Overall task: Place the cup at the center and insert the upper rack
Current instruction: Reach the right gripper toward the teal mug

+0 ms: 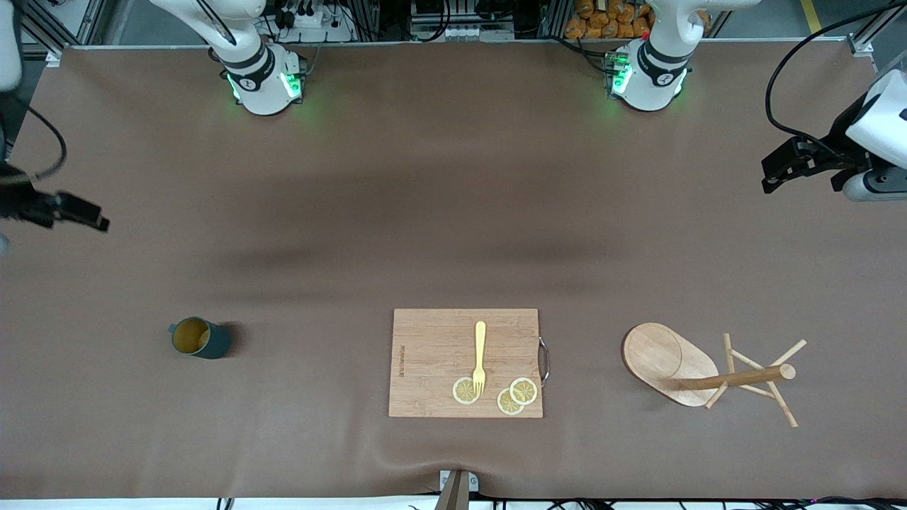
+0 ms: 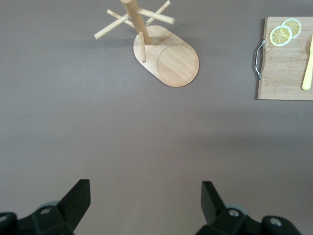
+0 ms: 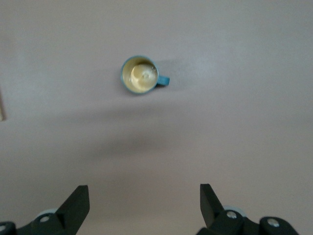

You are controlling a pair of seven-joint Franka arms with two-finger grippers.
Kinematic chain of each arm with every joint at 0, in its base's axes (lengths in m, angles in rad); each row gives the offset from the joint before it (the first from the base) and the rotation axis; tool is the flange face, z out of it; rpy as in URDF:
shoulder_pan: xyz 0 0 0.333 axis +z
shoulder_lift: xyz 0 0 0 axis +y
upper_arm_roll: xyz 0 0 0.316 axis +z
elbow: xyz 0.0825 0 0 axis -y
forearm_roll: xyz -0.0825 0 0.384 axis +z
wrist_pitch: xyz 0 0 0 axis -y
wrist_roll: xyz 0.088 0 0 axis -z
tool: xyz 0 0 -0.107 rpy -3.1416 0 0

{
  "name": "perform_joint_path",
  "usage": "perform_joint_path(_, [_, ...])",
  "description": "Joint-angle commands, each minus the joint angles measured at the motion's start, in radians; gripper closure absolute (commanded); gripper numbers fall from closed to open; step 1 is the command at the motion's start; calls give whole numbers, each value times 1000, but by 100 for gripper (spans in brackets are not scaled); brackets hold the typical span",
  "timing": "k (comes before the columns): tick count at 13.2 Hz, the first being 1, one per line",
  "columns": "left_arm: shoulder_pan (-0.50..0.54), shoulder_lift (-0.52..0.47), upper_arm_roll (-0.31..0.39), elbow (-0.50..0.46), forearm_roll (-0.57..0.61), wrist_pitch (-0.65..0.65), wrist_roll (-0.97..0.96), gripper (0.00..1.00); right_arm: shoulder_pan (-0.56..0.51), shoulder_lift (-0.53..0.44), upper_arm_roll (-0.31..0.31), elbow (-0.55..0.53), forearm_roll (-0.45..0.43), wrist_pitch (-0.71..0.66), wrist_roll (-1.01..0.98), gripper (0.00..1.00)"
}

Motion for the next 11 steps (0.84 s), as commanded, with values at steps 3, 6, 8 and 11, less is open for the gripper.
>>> perform_joint_path(3, [7,0,-8,5,-6,13,-13,0,39,156,5,26,11,150,37,0])
perform_joint_path(6, [7,-3,-8,4,-7,11,-11,0,64,254,5,91,11,200,53,0])
perform_joint_path(8, [7,-6,-8,4,-7,11,-11,0,70,323,5,151,14,205,75,0])
perform_joint_path(11, [7,-6,-8,4,-7,11,-11,0,91,421,3,213,8,236,132,0])
